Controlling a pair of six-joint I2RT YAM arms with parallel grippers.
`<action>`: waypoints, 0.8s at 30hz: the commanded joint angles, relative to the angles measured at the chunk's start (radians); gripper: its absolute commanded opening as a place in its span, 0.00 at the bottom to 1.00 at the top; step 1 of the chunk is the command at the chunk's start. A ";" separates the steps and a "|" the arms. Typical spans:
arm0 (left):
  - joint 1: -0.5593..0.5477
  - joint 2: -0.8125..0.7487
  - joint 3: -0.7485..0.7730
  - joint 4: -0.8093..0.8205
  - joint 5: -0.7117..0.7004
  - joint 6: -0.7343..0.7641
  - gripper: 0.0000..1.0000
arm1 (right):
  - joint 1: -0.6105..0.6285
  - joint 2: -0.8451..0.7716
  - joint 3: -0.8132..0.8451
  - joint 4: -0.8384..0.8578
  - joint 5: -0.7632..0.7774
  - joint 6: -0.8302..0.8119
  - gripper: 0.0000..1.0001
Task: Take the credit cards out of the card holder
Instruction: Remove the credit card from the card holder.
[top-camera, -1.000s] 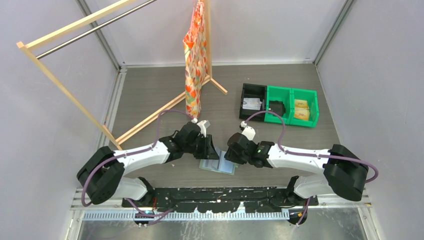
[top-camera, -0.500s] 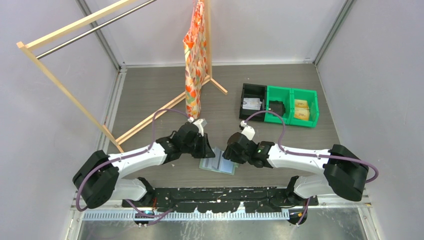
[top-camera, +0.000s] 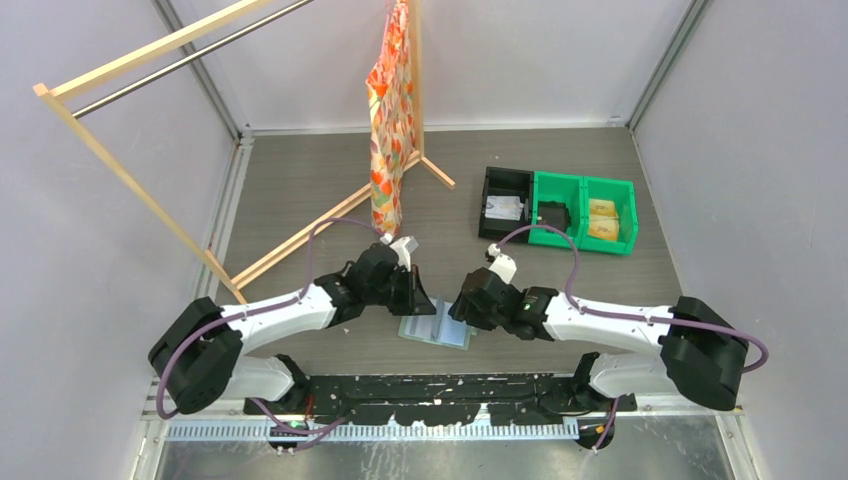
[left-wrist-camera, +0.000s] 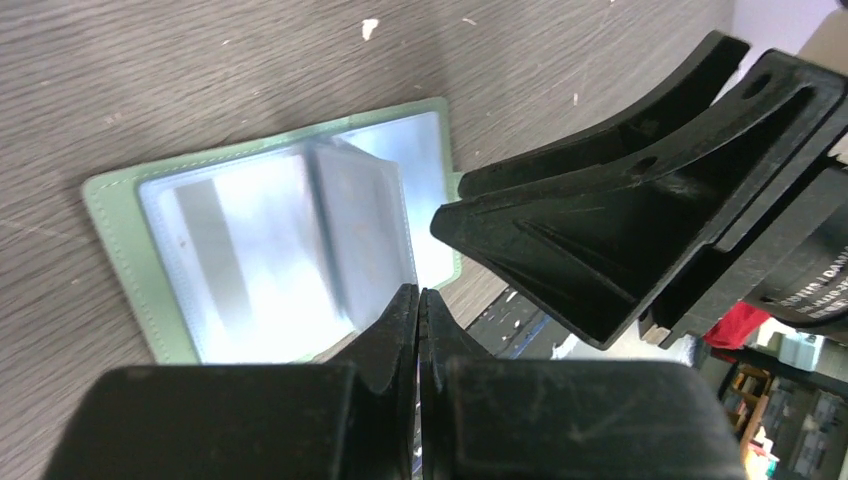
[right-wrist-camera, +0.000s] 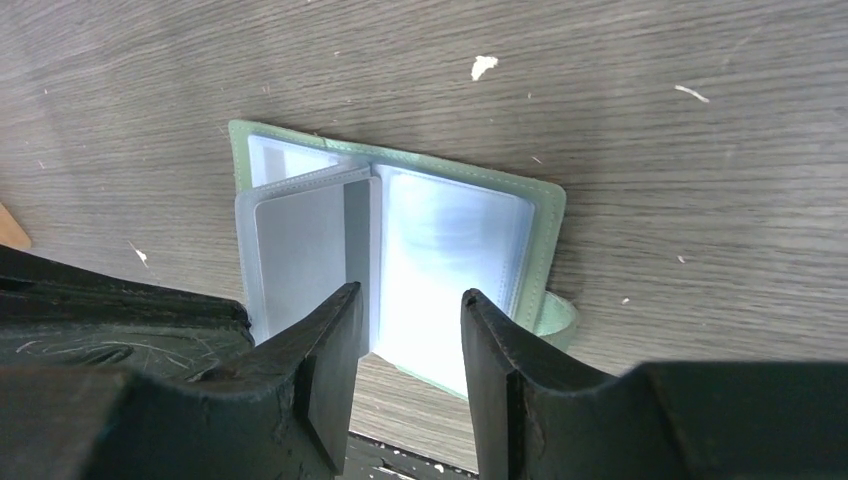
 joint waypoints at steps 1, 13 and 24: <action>-0.005 0.026 -0.004 0.118 0.066 -0.029 0.01 | -0.007 -0.040 -0.030 0.037 0.014 0.031 0.47; -0.005 0.088 0.000 0.146 0.092 -0.035 0.01 | -0.010 0.062 -0.053 0.145 -0.036 0.034 0.46; -0.005 0.104 0.003 0.136 0.089 -0.029 0.01 | -0.013 0.071 -0.110 0.148 -0.015 0.080 0.45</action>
